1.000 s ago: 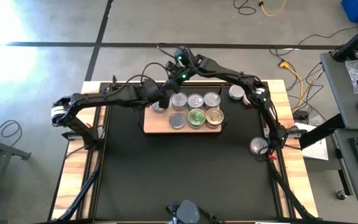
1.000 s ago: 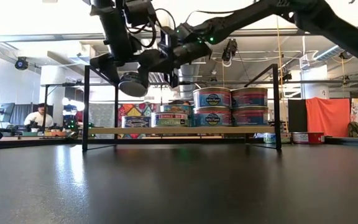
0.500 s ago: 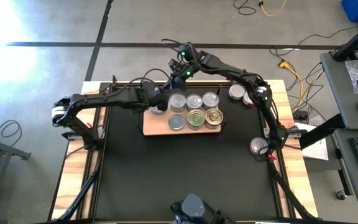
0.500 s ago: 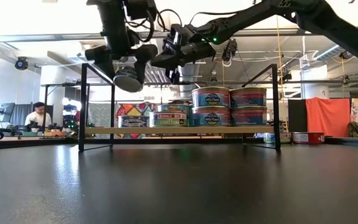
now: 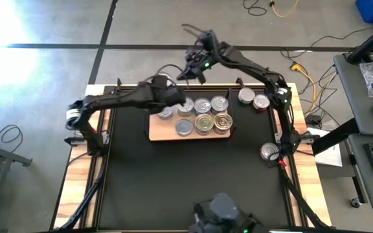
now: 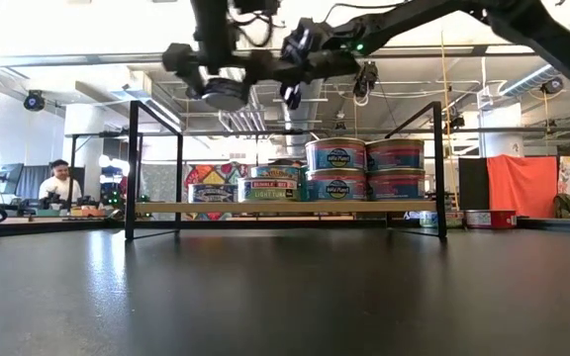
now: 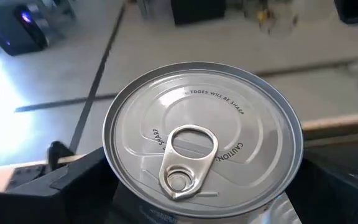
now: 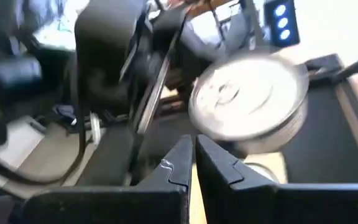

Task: Stack canned seafood by type on shelf
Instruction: Stack the center blue tuna can on the blue tuna can

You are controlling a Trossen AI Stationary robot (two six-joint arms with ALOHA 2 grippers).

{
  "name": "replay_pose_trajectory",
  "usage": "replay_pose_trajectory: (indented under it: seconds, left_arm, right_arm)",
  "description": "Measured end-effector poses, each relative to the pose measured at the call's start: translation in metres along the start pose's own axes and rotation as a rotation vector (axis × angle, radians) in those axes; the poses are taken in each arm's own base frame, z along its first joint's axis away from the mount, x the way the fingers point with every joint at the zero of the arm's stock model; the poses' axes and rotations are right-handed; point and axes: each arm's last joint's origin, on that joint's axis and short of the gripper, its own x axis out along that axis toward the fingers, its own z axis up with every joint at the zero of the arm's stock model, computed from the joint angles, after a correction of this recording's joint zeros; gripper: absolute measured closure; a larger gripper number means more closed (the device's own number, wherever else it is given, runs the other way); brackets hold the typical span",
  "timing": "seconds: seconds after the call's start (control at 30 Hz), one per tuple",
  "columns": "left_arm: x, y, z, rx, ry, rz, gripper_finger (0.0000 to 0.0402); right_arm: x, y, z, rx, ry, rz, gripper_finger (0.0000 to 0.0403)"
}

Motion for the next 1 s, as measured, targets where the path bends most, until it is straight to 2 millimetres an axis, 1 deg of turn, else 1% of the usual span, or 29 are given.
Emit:
replay_pose_trajectory:
  seconds: [0.1,0.2,0.3,0.4,0.43,0.47,0.5,0.57,0.6,0.73,0.87,0.93,1.0]
  left_arm:
    - [-0.006,-0.026,0.001,-0.068,-0.083,0.018,0.0028]
    - [-0.011,-0.046,0.004,-0.065,-0.126,0.049,0.0028]
    - [-0.012,-0.060,0.010,-0.055,-0.132,0.095,0.0028]
    - [-0.014,-0.068,0.015,-0.108,-0.120,0.137,0.0028]
    - [-0.015,-0.072,0.018,-0.162,-0.124,0.133,0.0028]
    - [-0.015,-0.078,0.020,-0.199,-0.132,0.115,0.0028]
    - [-0.016,-0.081,0.023,-0.202,-0.134,0.103,0.0028]
    - [-0.017,-0.088,0.021,-0.266,-0.167,0.073,0.0028]
    - [-0.017,-0.087,0.020,-0.310,-0.166,0.069,0.0028]
    - [-0.019,-0.079,0.006,-0.468,-0.135,0.097,0.0028]
    - [-0.018,-0.082,-0.008,-0.521,-0.135,0.087,0.0028]
    - [-0.020,-0.084,-0.018,-0.539,-0.130,0.087,0.0028]
    - [-0.020,-0.086,-0.031,-0.595,-0.124,0.086,0.0028]
  right_arm:
    - [-0.024,0.004,0.008,-0.024,-0.026,-0.036,0.0390]
    - [-0.047,0.009,0.013,-0.032,-0.039,-0.073,0.0390]
    - [-0.066,0.017,0.017,-0.050,-0.048,-0.101,0.0390]
    - [-0.079,0.026,0.021,-0.069,-0.055,-0.118,0.0390]
    - [-0.083,0.030,0.023,-0.078,-0.057,-0.122,0.0390]
    - [-0.085,0.034,0.023,-0.090,-0.056,-0.123,0.0390]
    - [-0.086,0.039,0.025,-0.104,-0.058,-0.124,0.0390]
    - [-0.089,0.047,0.027,-0.116,-0.062,-0.128,0.0390]
    - [-0.091,0.052,0.028,-0.120,-0.064,-0.131,0.0390]
    - [-0.091,0.074,0.026,-0.117,-0.052,-0.136,0.0390]
    - [-0.091,0.104,0.020,-0.119,-0.025,-0.177,0.0390]
    - [-0.093,0.116,0.015,-0.104,-0.014,-0.187,0.0390]
    - [-0.092,0.127,0.009,-0.064,0.002,-0.205,0.0390]
